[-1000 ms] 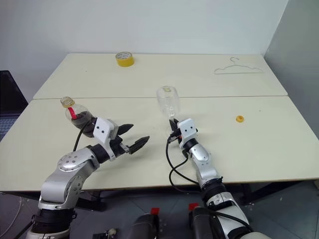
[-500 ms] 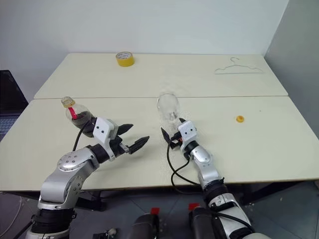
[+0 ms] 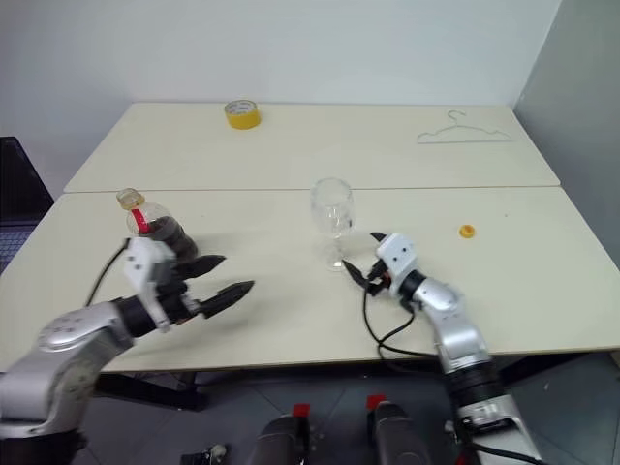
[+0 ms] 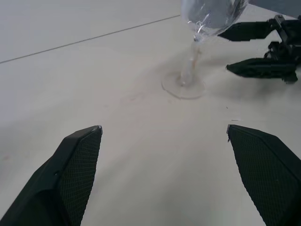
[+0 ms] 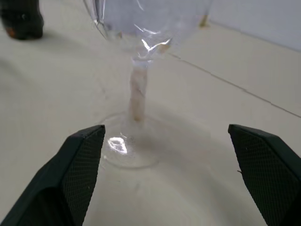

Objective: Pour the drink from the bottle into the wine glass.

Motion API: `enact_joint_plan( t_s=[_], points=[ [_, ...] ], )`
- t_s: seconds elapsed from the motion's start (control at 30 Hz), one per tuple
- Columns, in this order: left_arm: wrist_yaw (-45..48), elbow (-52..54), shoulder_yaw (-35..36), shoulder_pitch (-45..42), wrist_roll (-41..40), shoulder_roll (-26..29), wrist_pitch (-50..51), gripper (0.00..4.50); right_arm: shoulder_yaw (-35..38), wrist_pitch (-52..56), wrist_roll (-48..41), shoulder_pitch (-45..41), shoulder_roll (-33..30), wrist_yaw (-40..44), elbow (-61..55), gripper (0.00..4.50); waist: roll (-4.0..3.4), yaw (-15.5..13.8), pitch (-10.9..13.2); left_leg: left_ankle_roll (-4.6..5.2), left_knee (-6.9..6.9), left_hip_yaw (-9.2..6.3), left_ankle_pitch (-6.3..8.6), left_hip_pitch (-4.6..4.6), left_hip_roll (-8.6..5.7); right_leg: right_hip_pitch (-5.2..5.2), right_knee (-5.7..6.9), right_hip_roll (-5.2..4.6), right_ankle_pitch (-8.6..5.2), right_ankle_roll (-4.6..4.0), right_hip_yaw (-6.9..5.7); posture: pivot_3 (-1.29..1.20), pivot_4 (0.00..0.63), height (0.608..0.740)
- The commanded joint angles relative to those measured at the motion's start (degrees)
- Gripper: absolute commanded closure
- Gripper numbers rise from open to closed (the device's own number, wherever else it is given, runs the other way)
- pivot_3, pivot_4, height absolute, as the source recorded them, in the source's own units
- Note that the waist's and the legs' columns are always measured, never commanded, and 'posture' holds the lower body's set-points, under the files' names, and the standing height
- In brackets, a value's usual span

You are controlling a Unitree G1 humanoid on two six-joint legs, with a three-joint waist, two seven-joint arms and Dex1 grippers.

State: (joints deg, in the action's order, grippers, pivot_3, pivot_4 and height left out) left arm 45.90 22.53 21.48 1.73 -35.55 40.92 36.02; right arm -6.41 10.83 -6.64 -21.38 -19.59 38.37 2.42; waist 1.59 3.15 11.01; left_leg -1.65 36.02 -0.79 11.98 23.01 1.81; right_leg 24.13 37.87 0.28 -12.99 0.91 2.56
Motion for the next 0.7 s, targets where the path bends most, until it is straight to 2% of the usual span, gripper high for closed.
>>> enact_joint_plan(
  t_s=[0.03,0.17,0.3,0.4,0.5,0.7],
  points=[
    [1.98,2.51,7.93,4.43,-3.96,1.47,0.58,0.00,3.25,12.79,-7.49,-0.88,-7.20,7.13,-9.86,0.03,0.00,-0.03,0.00,0.00,0.00,-0.01,0.00,-0.01,0.00,0.00,-0.01,-0.01,-0.01,-0.01,-0.02,0.00,0.150,0.740],
    [2.04,0.62,14.76,10.09,-4.26,0.82,-1.09,0.00,5.72,22.81,-12.99,-3.60,-21.53,17.44,-14.39,0.03,-0.01,-0.08,0.08,-0.01,0.00,0.02,0.01,0.00,0.00,0.05,-0.15,-0.35,-0.03,-0.03,-0.05,0.00,0.150,0.740],
    [0.12,-1.63,16.74,11.51,-1.63,-0.10,-4.17,0.00,8.81,28.76,-19.37,-12.03,-30.27,24.77,-14.16,0.03,-0.01,-0.02,0.16,-0.03,0.00,0.01,0.03,0.03,0.01,0.17,-0.50,-0.45,-0.03,-0.03,-0.15,0.00,0.150,0.740],
    [-5.50,-5.04,14.77,7.36,2.77,-2.43,-8.99,0.00,9.05,32.01,-24.95,-21.42,-31.28,29.06,-14.42,0.03,-0.03,0.04,0.20,-0.02,-0.08,0.00,0.03,0.04,0.05,0.01,-0.82,-0.46,-0.03,-0.03,-0.17,0.00,0.150,0.740],
    [-10.53,-8.81,11.07,3.70,9.01,-5.16,-14.77,0.00,7.54,33.90,-28.58,-28.48,-29.07,30.36,-15.90,0.03,0.13,-0.06,0.14,-0.03,-0.08,0.08,0.04,0.07,0.05,0.06,-0.93,-0.46,-0.02,-0.02,-0.21,0.00,0.150,0.740],
    [-14.79,-15.77,8.12,-0.45,13.90,-8.77,-21.72,0.00,2.07,34.66,-28.17,-34.67,-25.01,28.29,-21.09,0.03,0.24,-0.78,0.09,-0.21,-0.09,0.25,0.18,0.52,-0.02,0.26,-0.81,-0.44,0.17,0.29,-0.22,0.00,0.150,0.740]
  ],
)
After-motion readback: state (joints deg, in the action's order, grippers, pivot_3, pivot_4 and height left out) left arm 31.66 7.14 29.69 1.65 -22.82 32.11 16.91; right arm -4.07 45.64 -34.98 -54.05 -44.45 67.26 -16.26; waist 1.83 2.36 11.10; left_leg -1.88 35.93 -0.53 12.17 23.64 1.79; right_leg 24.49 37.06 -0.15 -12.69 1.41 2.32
